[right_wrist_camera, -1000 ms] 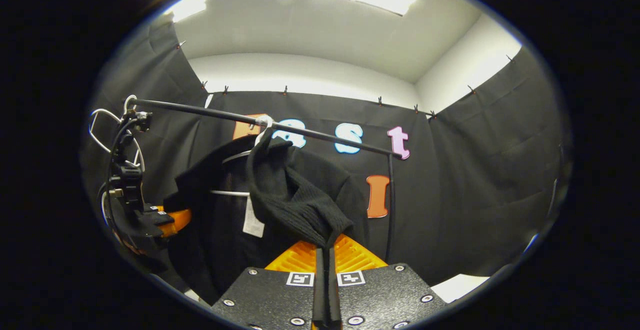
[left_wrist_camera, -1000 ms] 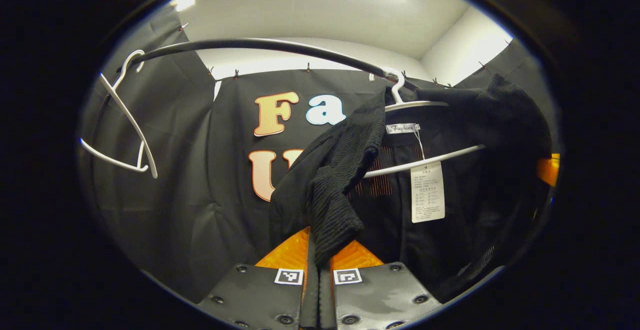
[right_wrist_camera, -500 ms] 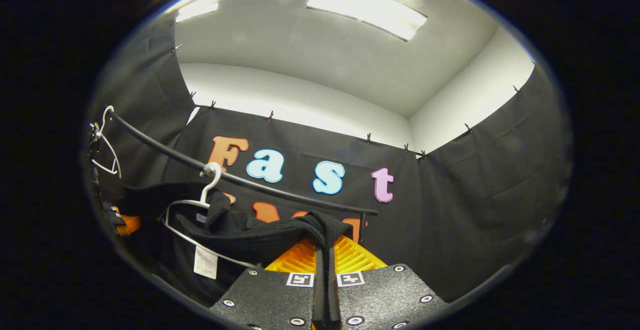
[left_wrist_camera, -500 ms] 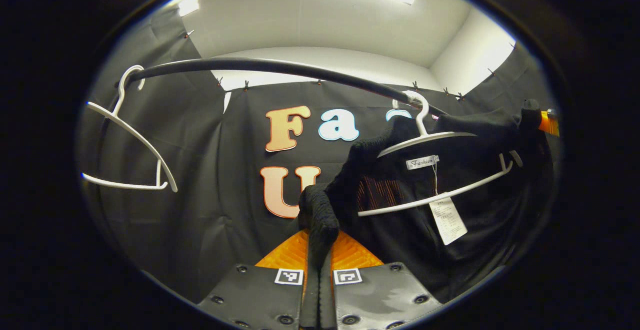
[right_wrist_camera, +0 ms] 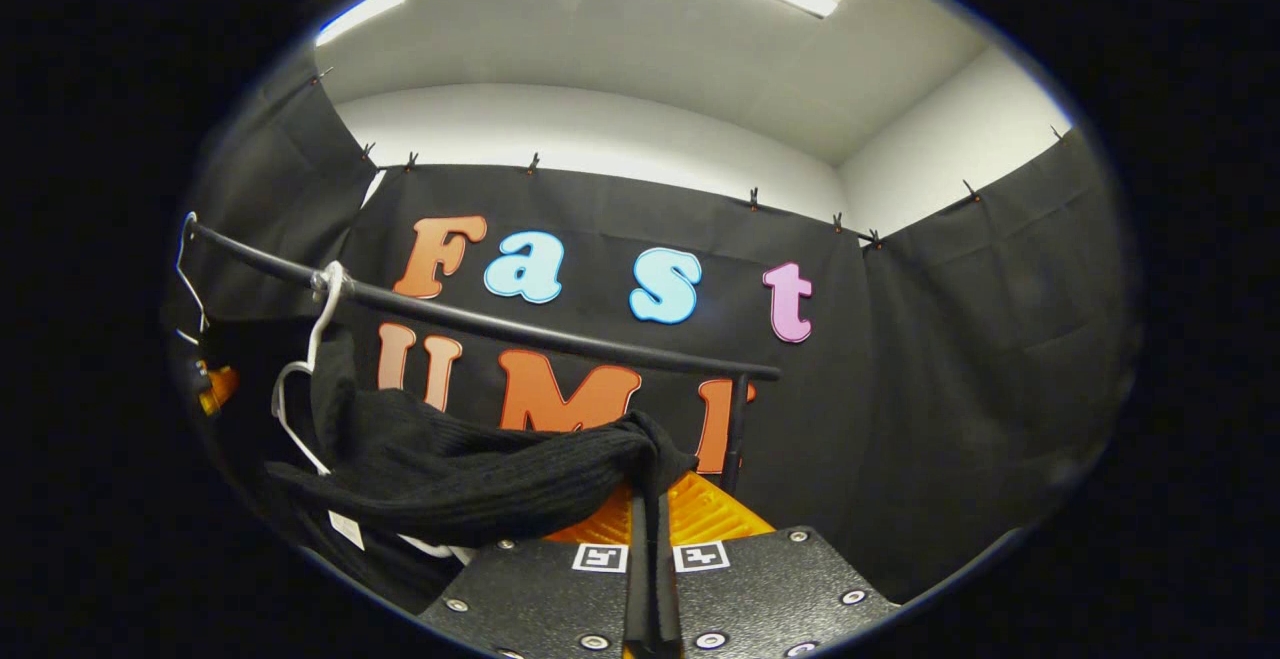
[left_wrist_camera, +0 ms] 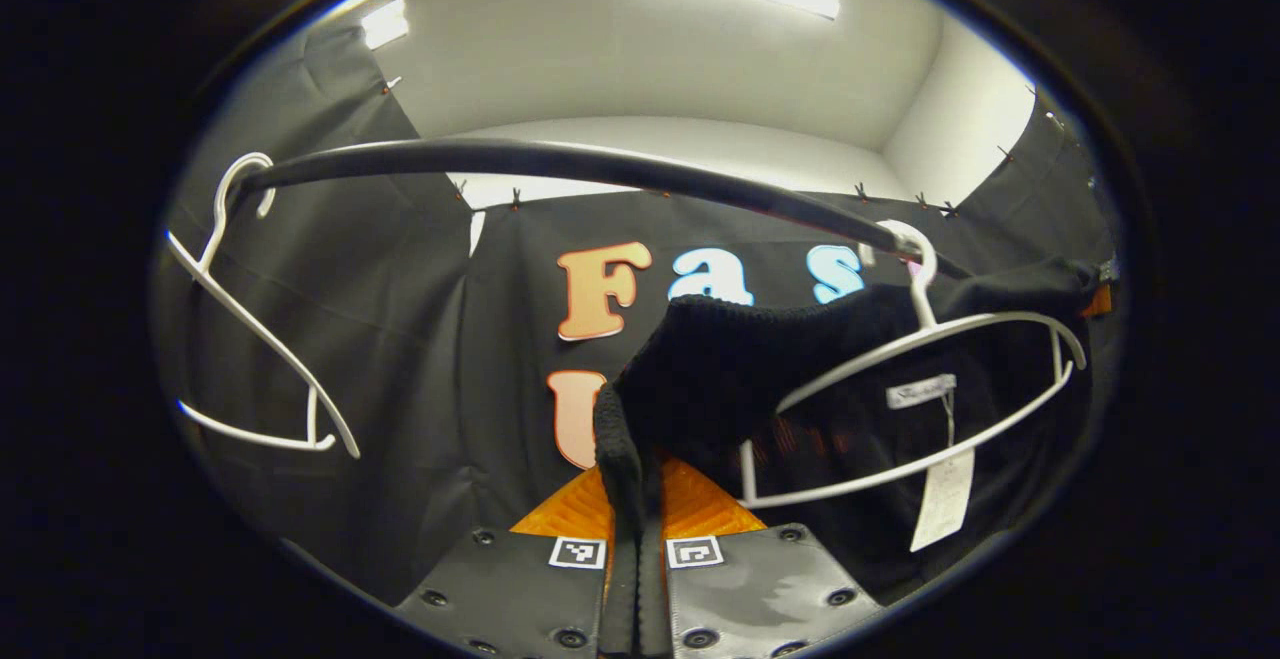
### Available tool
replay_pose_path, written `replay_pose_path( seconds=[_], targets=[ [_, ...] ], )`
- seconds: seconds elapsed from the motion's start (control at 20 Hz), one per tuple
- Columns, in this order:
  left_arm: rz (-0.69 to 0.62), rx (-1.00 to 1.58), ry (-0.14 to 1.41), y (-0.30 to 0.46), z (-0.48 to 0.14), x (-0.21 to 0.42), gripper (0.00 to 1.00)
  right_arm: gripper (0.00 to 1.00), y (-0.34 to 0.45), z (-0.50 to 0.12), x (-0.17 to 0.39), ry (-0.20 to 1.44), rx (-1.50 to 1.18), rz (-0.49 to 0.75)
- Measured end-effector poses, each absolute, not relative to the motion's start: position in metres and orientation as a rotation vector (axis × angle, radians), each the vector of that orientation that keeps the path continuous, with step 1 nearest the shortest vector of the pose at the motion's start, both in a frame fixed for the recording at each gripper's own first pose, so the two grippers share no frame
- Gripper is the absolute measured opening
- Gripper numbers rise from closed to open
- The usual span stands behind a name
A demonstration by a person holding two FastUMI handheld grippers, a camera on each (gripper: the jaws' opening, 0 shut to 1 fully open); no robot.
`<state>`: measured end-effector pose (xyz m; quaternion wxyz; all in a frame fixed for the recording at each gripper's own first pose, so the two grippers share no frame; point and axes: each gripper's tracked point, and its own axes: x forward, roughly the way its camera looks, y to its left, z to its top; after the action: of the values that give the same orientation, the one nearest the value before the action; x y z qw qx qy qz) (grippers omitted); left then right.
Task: Grasp the clothes on the hanger with both hands and then place them into the laundry hamper below.
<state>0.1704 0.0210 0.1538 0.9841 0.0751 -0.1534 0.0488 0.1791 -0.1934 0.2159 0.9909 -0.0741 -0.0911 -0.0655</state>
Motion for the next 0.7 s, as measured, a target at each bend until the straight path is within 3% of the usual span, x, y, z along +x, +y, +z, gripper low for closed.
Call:
replay_pose_path(
  seconds=[0.3,0.7],
  targets=[
    [0.214,0.15,-0.333,0.073,0.167,0.214,0.08,0.03,-0.2,0.159,0.198,-0.073,0.014,-0.047],
    [0.235,0.127,-0.212,0.09,0.104,0.236,0.08,0.02,-0.161,0.098,0.178,-0.042,0.022,0.026]
  ],
)
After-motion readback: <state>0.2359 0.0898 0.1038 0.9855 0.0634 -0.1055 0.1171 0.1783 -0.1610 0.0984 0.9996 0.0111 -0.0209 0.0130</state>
